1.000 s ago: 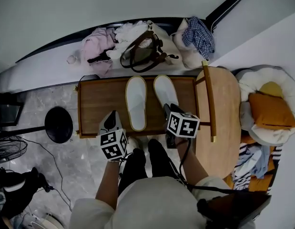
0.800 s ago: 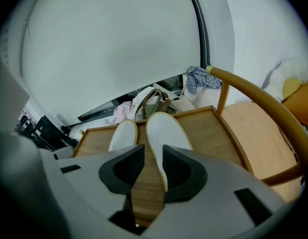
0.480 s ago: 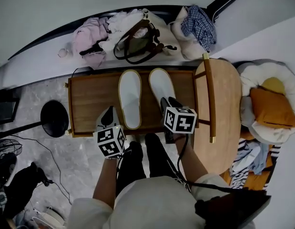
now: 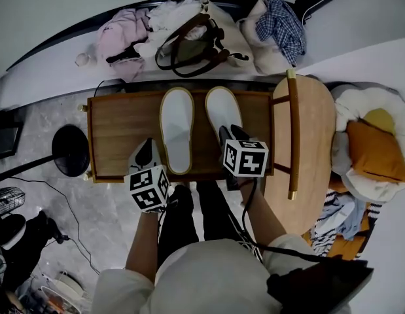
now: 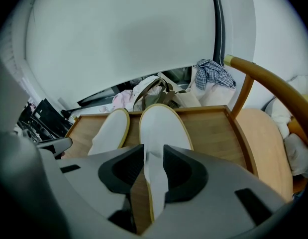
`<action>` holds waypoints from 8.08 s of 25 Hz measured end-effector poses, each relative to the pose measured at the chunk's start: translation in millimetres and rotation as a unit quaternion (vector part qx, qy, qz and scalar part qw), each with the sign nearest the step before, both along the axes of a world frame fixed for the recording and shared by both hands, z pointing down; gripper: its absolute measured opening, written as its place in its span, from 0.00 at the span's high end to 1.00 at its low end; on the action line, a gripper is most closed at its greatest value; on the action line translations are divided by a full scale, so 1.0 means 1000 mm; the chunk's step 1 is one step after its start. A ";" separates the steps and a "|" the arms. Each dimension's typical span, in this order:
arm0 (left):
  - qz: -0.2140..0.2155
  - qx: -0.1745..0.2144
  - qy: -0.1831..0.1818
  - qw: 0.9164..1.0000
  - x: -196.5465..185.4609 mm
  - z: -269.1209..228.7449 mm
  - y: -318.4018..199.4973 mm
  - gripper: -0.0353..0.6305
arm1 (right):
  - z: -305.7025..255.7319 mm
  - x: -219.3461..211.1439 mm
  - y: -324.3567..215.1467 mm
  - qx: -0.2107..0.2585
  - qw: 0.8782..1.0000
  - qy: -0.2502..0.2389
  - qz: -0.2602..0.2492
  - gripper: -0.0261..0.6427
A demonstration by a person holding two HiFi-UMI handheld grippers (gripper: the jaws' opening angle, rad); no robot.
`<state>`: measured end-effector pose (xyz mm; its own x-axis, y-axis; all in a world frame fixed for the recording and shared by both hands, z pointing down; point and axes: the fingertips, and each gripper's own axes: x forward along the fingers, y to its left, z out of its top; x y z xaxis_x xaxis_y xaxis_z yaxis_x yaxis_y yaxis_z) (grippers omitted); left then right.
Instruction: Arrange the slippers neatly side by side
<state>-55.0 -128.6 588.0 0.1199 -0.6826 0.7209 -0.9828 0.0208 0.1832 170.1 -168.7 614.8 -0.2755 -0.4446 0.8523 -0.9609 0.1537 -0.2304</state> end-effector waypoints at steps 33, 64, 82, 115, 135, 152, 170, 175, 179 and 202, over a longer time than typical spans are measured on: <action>-0.012 0.013 0.003 1.000 -0.008 -0.012 0.010 0.92 | -0.023 0.005 0.000 0.014 0.999 0.015 0.026 0.89; 0.069 0.035 -0.009 0.997 -0.057 -0.033 0.000 0.92 | -0.042 -0.027 0.020 0.019 0.988 0.006 0.151 0.89; 0.062 -0.001 -0.010 0.998 -0.076 0.001 0.001 0.92 | 0.000 -0.038 0.006 0.003 0.987 0.007 0.160 0.89; 0.041 -0.006 -0.008 0.999 -0.068 0.005 0.012 0.92 | 0.009 -0.042 0.006 0.001 0.992 -0.004 0.125 0.89; 0.015 0.031 -0.001 0.999 -0.042 -0.024 0.014 0.92 | -0.024 -0.035 0.012 0.025 0.997 -0.009 0.075 0.80; -0.004 0.093 -0.011 0.996 -0.015 -0.089 0.014 0.92 | -0.082 -0.003 0.012 0.072 0.997 -0.009 0.030 0.81; 0.013 0.189 -0.019 0.982 0.007 -0.172 -0.020 0.92 | -0.166 0.058 0.003 0.159 0.986 -0.015 0.048 0.87; 0.009 0.207 -0.009 0.978 0.003 -0.190 -0.038 0.92 | -0.193 0.074 -0.010 0.194 0.980 -0.007 0.054 0.89; 0.008 0.209 -0.001 0.978 -0.002 -0.196 -0.046 0.92 | -0.207 0.079 -0.019 0.213 0.975 0.001 0.056 0.90; 0.036 0.185 0.016 0.982 0.002 -0.184 -0.055 0.92 | -0.211 0.063 -0.027 0.221 0.974 0.016 0.052 0.91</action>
